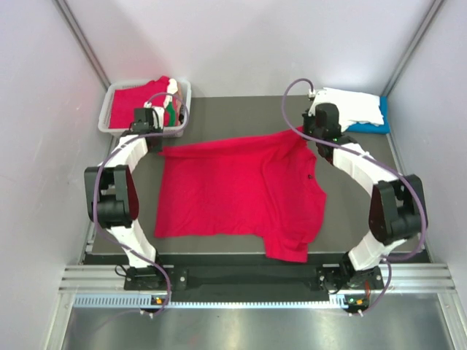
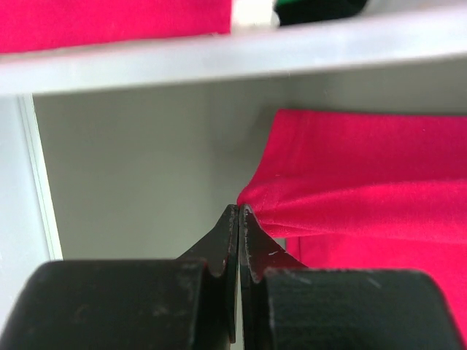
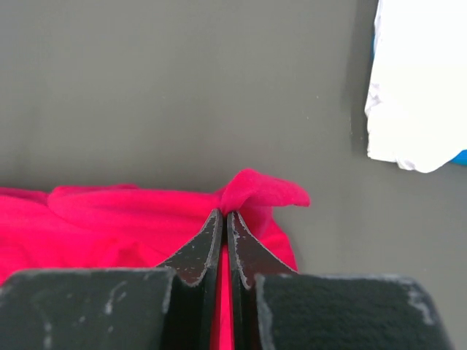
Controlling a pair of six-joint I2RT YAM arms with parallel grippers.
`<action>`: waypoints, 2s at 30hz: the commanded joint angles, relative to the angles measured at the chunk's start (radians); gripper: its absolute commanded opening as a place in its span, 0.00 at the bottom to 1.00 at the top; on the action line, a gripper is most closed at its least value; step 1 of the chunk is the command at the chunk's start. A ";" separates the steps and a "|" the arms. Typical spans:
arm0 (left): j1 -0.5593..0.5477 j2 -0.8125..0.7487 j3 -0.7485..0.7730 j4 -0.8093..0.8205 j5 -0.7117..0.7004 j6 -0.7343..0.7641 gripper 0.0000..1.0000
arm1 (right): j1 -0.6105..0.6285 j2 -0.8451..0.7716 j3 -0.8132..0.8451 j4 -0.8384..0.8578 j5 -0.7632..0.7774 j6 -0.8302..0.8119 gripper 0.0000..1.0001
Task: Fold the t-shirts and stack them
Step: Fold the tshirt
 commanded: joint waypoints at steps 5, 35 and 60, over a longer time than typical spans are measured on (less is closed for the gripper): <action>0.006 -0.202 -0.053 -0.041 0.073 -0.003 0.00 | 0.096 -0.192 -0.070 -0.024 0.114 0.013 0.00; 0.006 -0.399 -0.142 -0.339 0.262 0.003 0.00 | 0.135 -0.346 -0.305 -0.208 0.145 0.202 0.00; 0.008 -0.440 -0.146 -0.320 0.276 -0.098 0.83 | 0.157 -0.208 -0.199 -0.202 0.177 0.184 1.00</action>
